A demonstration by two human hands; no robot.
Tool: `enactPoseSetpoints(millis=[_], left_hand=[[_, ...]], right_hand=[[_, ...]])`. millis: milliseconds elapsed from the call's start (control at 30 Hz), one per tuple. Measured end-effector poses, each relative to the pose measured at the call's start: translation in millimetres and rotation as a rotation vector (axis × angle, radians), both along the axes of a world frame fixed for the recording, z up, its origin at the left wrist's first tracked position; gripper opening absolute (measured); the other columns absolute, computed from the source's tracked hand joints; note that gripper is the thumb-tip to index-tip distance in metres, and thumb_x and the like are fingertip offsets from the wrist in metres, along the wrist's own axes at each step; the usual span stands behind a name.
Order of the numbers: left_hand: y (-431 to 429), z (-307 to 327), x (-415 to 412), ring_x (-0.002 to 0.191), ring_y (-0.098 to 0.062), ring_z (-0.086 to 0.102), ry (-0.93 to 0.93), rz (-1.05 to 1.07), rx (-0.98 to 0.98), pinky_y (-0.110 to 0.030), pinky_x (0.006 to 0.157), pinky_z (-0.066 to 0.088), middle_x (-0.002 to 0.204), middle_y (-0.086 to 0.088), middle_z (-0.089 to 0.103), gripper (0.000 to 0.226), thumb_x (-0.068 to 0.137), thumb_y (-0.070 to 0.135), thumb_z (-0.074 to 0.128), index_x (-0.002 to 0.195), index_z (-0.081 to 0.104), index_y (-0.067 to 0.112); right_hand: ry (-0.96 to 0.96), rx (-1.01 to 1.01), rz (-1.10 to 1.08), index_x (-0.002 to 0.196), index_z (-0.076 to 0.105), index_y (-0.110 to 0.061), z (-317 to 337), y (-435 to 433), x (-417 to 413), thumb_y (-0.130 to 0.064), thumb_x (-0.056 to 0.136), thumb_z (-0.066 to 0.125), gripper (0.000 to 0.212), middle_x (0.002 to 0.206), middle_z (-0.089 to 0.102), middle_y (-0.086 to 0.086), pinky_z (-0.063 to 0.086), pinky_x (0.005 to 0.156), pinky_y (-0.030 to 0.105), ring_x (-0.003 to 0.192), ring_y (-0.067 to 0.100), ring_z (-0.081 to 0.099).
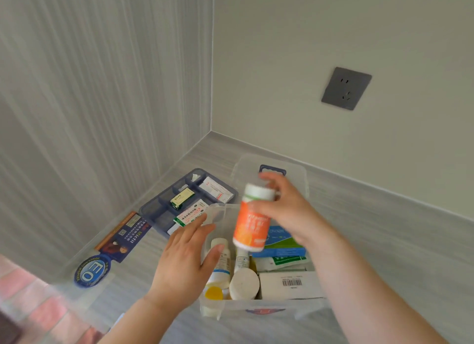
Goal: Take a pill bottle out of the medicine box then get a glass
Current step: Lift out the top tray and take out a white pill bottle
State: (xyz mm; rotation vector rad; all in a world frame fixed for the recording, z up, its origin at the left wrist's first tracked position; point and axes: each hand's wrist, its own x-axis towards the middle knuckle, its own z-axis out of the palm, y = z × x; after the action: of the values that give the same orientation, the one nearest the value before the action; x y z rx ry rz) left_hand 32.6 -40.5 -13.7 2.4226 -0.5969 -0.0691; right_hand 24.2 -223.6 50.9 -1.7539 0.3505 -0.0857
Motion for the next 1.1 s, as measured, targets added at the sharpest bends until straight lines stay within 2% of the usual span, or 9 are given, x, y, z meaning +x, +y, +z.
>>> enactPoseSetpoints(millis=[67,200,300,367,433,567,767,933,1100], left_hand=[[-2.3,1.8,2.3,0.136,-0.014,0.02,-0.032,-0.014,0.068,-0.03,0.113,0.013,0.148,0.007,0.026,0.049,0.083,0.055,0.035,0.127,0.038,0.031],[-14.0,4.1,7.1,0.137,-0.014,0.019,-0.055,-0.067,0.136,-0.032,0.114,0.015,0.149,0.006,0.026,0.047,0.084,0.042,0.046,0.129,0.036,0.031],[-26.5,4.5,4.8,0.138,-0.014,0.019,-0.024,-0.098,0.138,-0.033,0.114,0.016,0.149,0.007,0.026,0.045,0.085,0.04,0.048,0.128,0.037,0.03],[-29.4,3.9,4.1,0.136,-0.016,0.023,-0.018,-0.098,0.106,-0.035,0.112,0.019,0.146,0.005,0.032,0.038,0.086,0.032,0.049,0.123,0.045,0.028],[-28.3,3.0,4.3,0.132,-0.02,0.032,-0.024,-0.096,0.03,-0.037,0.109,0.025,0.14,0.0,0.043,0.027,0.087,0.016,0.048,0.112,0.057,0.02],[-27.5,2.2,4.8,0.126,-0.026,0.042,-0.021,-0.075,-0.065,-0.04,0.104,0.032,0.13,-0.008,0.053,0.028,0.085,-0.001,0.045,0.098,0.065,0.012],[-27.7,-0.6,1.3,0.129,-0.026,0.037,-0.002,0.024,-0.154,-0.04,0.106,0.029,0.135,-0.009,0.047,0.032,0.085,-0.002,0.043,0.11,0.059,0.012],[-27.3,-4.3,2.4,0.13,-0.024,0.035,0.015,0.066,-0.189,-0.039,0.106,0.029,0.139,-0.007,0.042,0.034,0.086,0.001,0.043,0.115,0.055,0.015],[-23.9,-7.7,4.6,0.132,-0.01,0.024,0.039,0.013,-0.251,-0.029,0.106,0.019,0.137,0.003,0.039,0.035,0.086,0.004,0.047,0.117,0.052,0.02]], right_hand=[[-0.152,-0.027,-0.169,0.107,0.049,-0.023,12.0,-25.7,-9.6,0.005,0.071,0.064,0.048,0.091,0.051,-0.008,0.045,0.053,0.008,0.069,-0.001,0.055],[-0.304,-0.13,-0.605,0.124,0.041,-0.015,6.3,-83.0,-34.2,0.005,0.073,0.061,0.058,0.113,0.044,0.002,0.042,0.071,0.017,0.092,0.014,0.049],[-0.23,-0.28,-0.743,0.129,0.038,-0.009,-17.0,-121.5,-52.0,0.004,0.073,0.063,0.064,0.123,0.048,0.013,0.038,0.09,0.028,0.108,0.025,0.05],[-0.167,-0.353,-0.75,0.126,0.041,-0.004,-40.2,-136.7,-60.4,0.007,0.071,0.064,0.061,0.129,0.045,0.022,0.035,0.093,0.027,0.114,0.031,0.048],[-0.124,-0.406,-0.732,0.121,0.044,0.0,-64.0,-143.5,-65.7,0.011,0.069,0.064,0.056,0.124,0.043,0.028,0.031,0.084,0.016,0.11,0.035,0.048],[-0.031,-0.426,-0.649,0.119,0.045,0.0,-97.7,-146.7,-66.3,0.01,0.069,0.065,0.054,0.123,0.039,0.027,0.028,0.078,0.01,0.106,0.033,0.049],[-0.022,-0.421,-0.593,0.12,0.044,-0.005,-106.6,-143.4,-52.7,0.004,0.072,0.066,0.053,0.124,0.038,0.02,0.032,0.081,0.02,0.096,0.02,0.046],[-0.023,-0.423,-0.604,0.125,0.037,-0.006,-109.7,-140.8,-54.3,0.002,0.074,0.064,0.058,0.127,0.038,0.018,0.033,0.084,0.025,0.105,0.027,0.047],[0.037,-0.412,-0.581,0.135,0.026,-0.01,-105.7,-141.0,-60.4,-0.006,0.072,0.069,0.077,0.139,0.033,0.017,0.032,0.103,0.038,0.122,0.031,0.04]])
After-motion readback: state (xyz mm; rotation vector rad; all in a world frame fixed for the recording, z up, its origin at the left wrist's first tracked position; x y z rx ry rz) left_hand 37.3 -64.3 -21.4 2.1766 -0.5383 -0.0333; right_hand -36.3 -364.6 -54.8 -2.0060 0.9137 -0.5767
